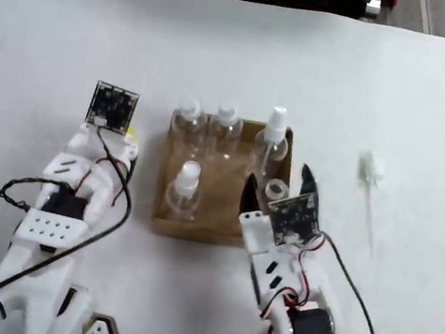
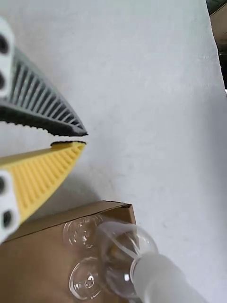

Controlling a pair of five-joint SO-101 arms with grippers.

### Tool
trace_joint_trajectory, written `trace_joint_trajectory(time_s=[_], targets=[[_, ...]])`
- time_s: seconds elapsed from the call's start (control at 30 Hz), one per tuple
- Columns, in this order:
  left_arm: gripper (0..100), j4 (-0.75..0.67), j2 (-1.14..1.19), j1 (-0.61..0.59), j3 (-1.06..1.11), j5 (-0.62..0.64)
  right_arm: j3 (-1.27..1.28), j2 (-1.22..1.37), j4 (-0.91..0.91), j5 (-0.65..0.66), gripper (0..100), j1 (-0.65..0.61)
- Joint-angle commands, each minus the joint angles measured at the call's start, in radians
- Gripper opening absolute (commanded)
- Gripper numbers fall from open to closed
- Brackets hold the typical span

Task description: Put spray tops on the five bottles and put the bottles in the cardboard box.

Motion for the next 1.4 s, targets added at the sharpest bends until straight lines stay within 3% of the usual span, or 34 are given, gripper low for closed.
trace_joint_trajectory(time_s=[0.0, 0.2, 0.4, 0.6, 0.83, 1.0, 1.2, 1.37], targets=[[2, -0.029, 0.001, -0.007, 0.000, 0.006, -0.152, -0.004, 0.004, 0.002, 28.1, 0.111], [2, -0.029, 0.001, -0.008, 0.000, 0.006, -0.391, 0.007, 0.007, -0.143, 27.9, 0.341], [2, -0.029, -0.002, -0.010, 0.000, 0.006, -0.430, 0.054, -0.008, -0.034, 27.9, 0.440], [2, -0.058, 0.001, -0.051, 0.003, 0.011, -0.572, 0.532, -0.182, 0.038, 27.9, 0.564], [2, -0.080, 0.002, -0.081, 0.003, 0.017, -1.209, 1.273, 0.265, 0.035, 27.9, 0.694], [2, -0.080, 0.002, -0.076, 0.003, 0.017, -1.537, 1.615, 0.538, 0.077, 27.9, 0.705], [2, -0.080, 0.002, -0.073, 0.005, 0.017, -1.714, 1.896, 0.688, 0.350, 27.9, 0.622], [2, -0.080, 0.002, -0.073, 0.005, 0.015, -1.824, 2.089, 0.696, 0.390, 27.9, 0.588]])
